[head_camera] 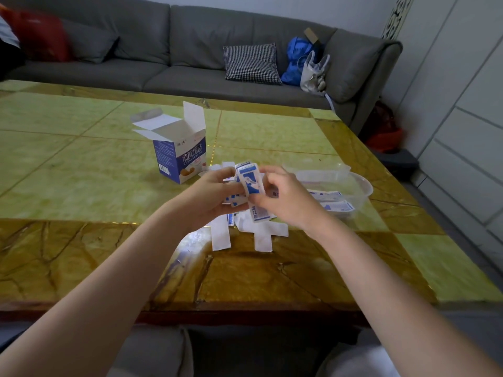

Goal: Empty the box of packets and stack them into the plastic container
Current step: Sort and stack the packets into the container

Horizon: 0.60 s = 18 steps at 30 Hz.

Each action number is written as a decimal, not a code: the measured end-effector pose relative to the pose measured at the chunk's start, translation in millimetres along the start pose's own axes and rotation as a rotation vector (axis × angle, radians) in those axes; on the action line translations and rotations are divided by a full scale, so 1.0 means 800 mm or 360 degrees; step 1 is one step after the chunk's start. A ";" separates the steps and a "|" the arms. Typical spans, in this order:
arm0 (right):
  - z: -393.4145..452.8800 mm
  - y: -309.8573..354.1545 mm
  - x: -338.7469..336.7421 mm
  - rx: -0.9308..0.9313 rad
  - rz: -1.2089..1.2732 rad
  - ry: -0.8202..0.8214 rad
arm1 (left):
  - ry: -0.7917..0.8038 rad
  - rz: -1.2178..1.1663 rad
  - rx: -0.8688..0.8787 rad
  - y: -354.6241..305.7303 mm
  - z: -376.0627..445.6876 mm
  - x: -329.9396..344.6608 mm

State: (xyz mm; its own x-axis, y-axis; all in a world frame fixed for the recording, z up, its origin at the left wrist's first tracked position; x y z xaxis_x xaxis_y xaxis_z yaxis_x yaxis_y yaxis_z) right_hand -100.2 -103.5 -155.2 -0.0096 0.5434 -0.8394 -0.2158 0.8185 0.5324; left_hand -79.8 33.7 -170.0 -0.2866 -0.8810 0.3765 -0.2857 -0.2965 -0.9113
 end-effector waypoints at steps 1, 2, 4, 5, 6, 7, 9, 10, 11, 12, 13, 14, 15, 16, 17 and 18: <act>0.000 0.000 0.001 -0.0017 -0.0051 -0.0024 | 0.0061 -0.0022 -0.0027 0.000 -0.001 0.000; 0.000 0.000 0.001 -0.0018 -0.0110 -0.0057 | 0.0099 -0.0011 -0.0047 0.001 -0.002 -0.001; -0.002 -0.002 0.000 -0.0015 -0.0206 -0.0130 | 0.0131 0.0061 -0.0096 0.002 -0.003 -0.003; -0.003 -0.003 -0.001 -0.0049 -0.0255 -0.0162 | 0.0130 0.0106 -0.0122 0.003 -0.003 -0.003; -0.004 -0.003 -0.001 -0.0111 -0.0320 -0.0194 | 0.0125 0.0157 -0.0138 0.004 -0.002 -0.003; -0.005 -0.003 -0.001 -0.0183 -0.0394 -0.0218 | 0.0114 0.0212 -0.0136 0.005 -0.001 -0.004; -0.007 -0.002 -0.001 -0.0309 -0.0555 -0.0233 | 0.0053 0.0408 -0.0073 0.006 0.002 -0.005; -0.007 -0.001 0.000 -0.0346 -0.0652 -0.0216 | 0.0004 0.0587 -0.0025 0.005 0.003 -0.006; -0.009 -0.002 0.001 -0.0370 -0.0759 -0.0166 | -0.0044 0.0802 0.0020 0.005 0.004 -0.008; -0.011 -0.005 0.004 -0.0387 -0.0867 -0.0087 | -0.0073 0.1017 0.0050 0.005 0.005 -0.008; -0.013 -0.009 0.008 -0.0398 -0.0958 0.0006 | -0.0069 0.1231 0.0058 0.006 0.004 -0.009; -0.016 -0.013 0.013 -0.0403 -0.1023 0.0098 | -0.0037 0.1459 0.0043 0.008 0.004 -0.009; -0.019 -0.017 0.018 -0.0406 -0.1067 0.0181 | 0.0005 0.1691 0.0012 0.011 0.002 -0.008; -0.021 -0.021 0.023 -0.0407 -0.1097 0.0245 | 0.0040 0.1889 -0.0011 0.013 0.001 -0.007; -0.022 -0.024 0.026 -0.0397 -0.1129 0.0287 | 0.0061 0.2025 -0.0019 0.015 -0.001 -0.007; -0.023 -0.027 0.028 -0.0376 -0.1163 0.0307 | 0.0068 0.2098 -0.0013 0.016 -0.001 -0.006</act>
State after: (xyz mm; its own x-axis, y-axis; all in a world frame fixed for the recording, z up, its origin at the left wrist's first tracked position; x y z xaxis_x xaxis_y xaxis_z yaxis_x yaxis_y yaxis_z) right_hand -114.0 -112.6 -187.8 0.0505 -0.1761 -0.9831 -0.4343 0.8825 -0.1804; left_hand -83.0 34.3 -182.9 -0.3808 -0.4934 -0.7820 0.2228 0.7719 -0.5955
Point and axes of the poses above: each hand's wrist, its own z-axis towards the middle knuckle, its own x-axis out of the palm, y = z × x, the point moved 2 cm from there along z, towards the middle knuckle, and after that the axes turned 12 degrees about -z, right-handed, at the moved point
